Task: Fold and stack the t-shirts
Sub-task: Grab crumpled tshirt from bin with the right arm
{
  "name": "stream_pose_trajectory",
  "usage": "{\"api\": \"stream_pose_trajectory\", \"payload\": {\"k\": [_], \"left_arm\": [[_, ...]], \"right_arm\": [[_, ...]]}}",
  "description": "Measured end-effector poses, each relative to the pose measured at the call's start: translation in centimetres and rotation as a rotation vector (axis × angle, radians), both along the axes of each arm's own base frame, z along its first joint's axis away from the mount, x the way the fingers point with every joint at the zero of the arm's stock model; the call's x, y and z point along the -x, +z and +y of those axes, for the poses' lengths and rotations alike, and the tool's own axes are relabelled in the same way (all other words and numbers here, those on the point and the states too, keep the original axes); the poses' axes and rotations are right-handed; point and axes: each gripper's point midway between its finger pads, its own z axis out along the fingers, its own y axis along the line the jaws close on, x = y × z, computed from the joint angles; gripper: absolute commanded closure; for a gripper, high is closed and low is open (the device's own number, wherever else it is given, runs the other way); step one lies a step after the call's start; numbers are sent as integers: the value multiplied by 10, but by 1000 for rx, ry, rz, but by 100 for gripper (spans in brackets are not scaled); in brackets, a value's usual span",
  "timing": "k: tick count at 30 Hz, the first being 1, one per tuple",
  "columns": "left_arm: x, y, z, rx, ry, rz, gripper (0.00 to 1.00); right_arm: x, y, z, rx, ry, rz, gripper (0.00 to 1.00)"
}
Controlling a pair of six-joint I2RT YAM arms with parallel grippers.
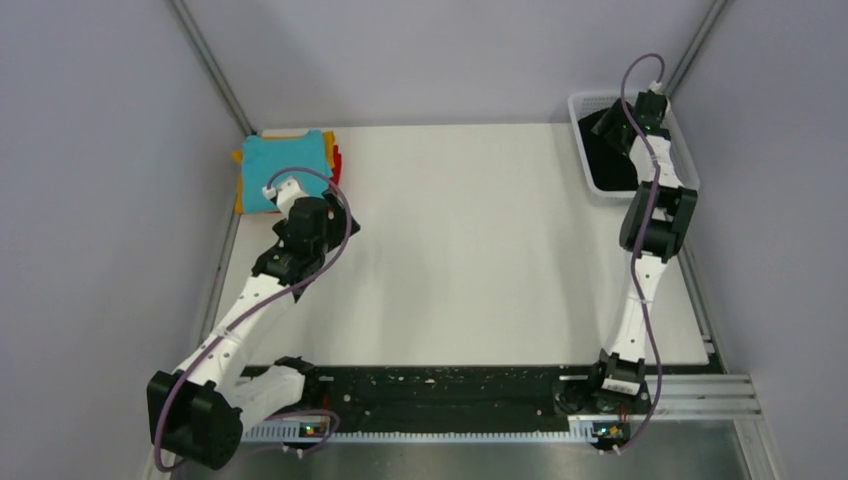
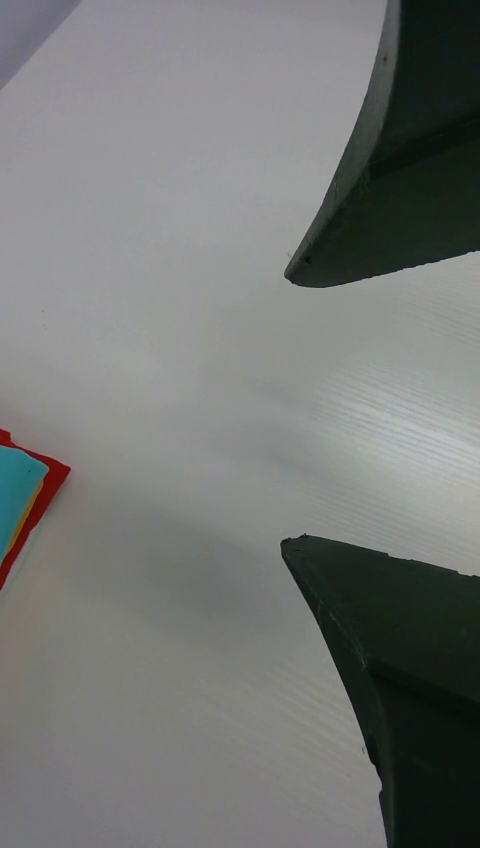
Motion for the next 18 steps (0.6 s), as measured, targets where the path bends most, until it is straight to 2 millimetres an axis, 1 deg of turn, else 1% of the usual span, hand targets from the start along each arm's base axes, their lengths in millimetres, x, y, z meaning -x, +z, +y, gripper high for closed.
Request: {"api": "stream_pose_trajectory", "payload": {"k": [2, 3, 5, 6, 8, 9, 12, 15, 17, 18], "left_arm": [[1, -1, -1, 9, -4, 5, 1], [2, 0, -2, 16, -7, 4, 1], [3, 2, -4, 29, -14, -3, 1], [3, 4, -5, 37, -18, -9, 1], [4, 7, -6, 46, -21, -17, 1], [5, 8, -7, 50, -24, -21, 1], [6, 9, -9, 60, -33, -24, 1], [9, 8, -9, 64, -40, -26, 1], [12, 8, -9, 66, -43, -31, 1], [14, 8, -9, 66, -48, -33, 1]], "right_arm": [[-3, -20, 7, -38, 23, 14, 16], [-5, -26, 9, -50, 32, 12, 22], [-11, -31, 13, -71, 59, -10, 56], [-14, -29, 14, -81, 68, -26, 72], [-21, -23, 17, -104, 100, -60, 97], [-24, -21, 20, -116, 115, -74, 100], [-26, -18, 27, -125, 157, -87, 100], [-25, -12, 28, -105, 179, -90, 100], [-23, 1, 28, -92, 188, -98, 100], [-21, 16, 30, -85, 195, -109, 100]]}}
